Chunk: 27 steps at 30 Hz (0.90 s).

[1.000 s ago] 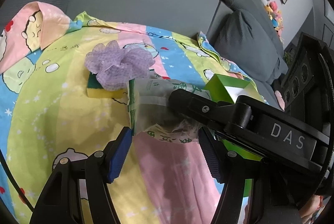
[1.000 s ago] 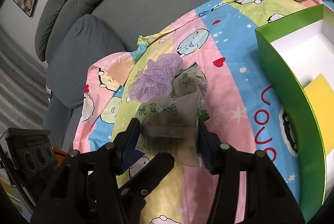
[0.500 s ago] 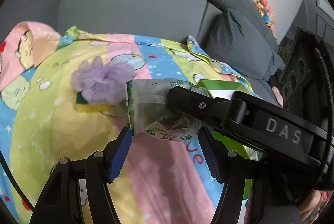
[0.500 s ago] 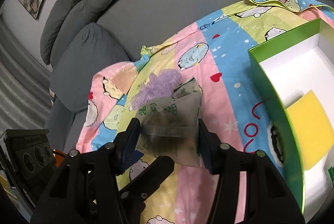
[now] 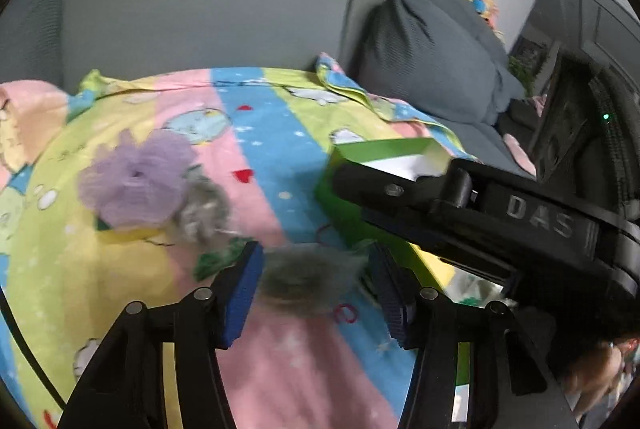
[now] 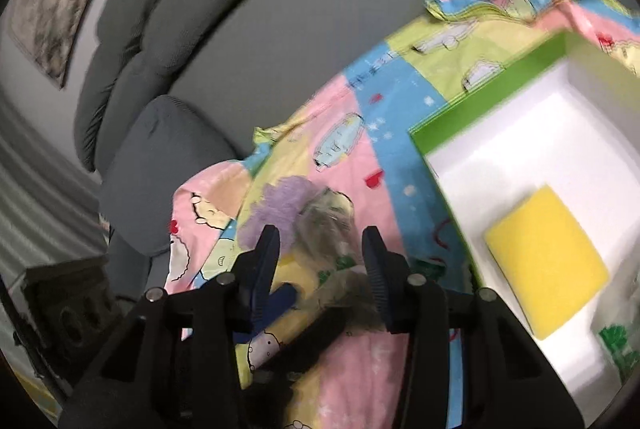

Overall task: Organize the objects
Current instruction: 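Lift the bag with the right gripper off the pile, then carry the bag with the right gripper over the white box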

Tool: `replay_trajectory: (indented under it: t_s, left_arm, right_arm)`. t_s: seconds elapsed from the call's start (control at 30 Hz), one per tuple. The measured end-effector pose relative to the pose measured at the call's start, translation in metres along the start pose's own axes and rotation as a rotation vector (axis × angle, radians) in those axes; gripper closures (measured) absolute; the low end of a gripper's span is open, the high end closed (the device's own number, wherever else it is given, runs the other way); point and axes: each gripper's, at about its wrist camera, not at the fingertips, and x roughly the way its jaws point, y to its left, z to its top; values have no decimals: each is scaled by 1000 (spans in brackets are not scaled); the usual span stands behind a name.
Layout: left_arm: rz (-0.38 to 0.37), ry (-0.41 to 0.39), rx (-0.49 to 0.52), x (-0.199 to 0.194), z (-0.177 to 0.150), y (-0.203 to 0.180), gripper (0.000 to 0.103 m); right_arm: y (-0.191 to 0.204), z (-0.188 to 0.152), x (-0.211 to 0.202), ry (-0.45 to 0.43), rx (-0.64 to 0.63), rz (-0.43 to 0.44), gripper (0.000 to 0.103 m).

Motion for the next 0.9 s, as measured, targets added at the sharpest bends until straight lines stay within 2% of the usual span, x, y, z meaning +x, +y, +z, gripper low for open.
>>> replay_trajectory:
  t_s: [0.1, 0.13, 0.17, 0.23, 0.3, 0.33, 0.4, 0.43, 0.67, 0.8, 0.9]
  left_arm:
    - [1, -7, -50, -13, -5, 20, 48]
    - [5, -4, -67, -15, -6, 27, 46]
    - [15, 2, -84, -16, -9, 34, 39]
    - [35, 20, -132, -14, -14, 49, 31]
    - [8, 48, -185, -10, -18, 61, 31]
    - [-33, 58, -206, -7, -19, 64, 31]
    - [-108, 76, -229, 0, -22, 65, 30]
    - [-118, 97, -231, 5, -23, 62, 30]
    - [-132, 184, -189, 34, -30, 39, 30]
    - [-117, 196, -198, 46, -34, 35, 30]
    - [-162, 202, -239, 54, -36, 34, 30]
  right_arm:
    - [-11, 1, 0, 2, 43, -35, 53]
    - [-12, 1, 0, 0, 47, -40, 46]
    - [-14, 1, 0, 0, 52, -41, 41]
    - [-14, 1, 2, 13, 56, -39, 37]
    - [-13, -1, 7, 44, 53, -48, 31]
    - [-12, -2, 11, 61, 50, -62, 28]
    - [-10, -4, 15, 76, 40, -88, 28]
    - [-9, -4, 17, 81, 33, -100, 28]
    - [-7, -7, 17, 92, 11, -150, 28]
    - [-12, -7, 17, 90, 21, -163, 28]
    - [-10, -7, 19, 91, 4, -162, 28]
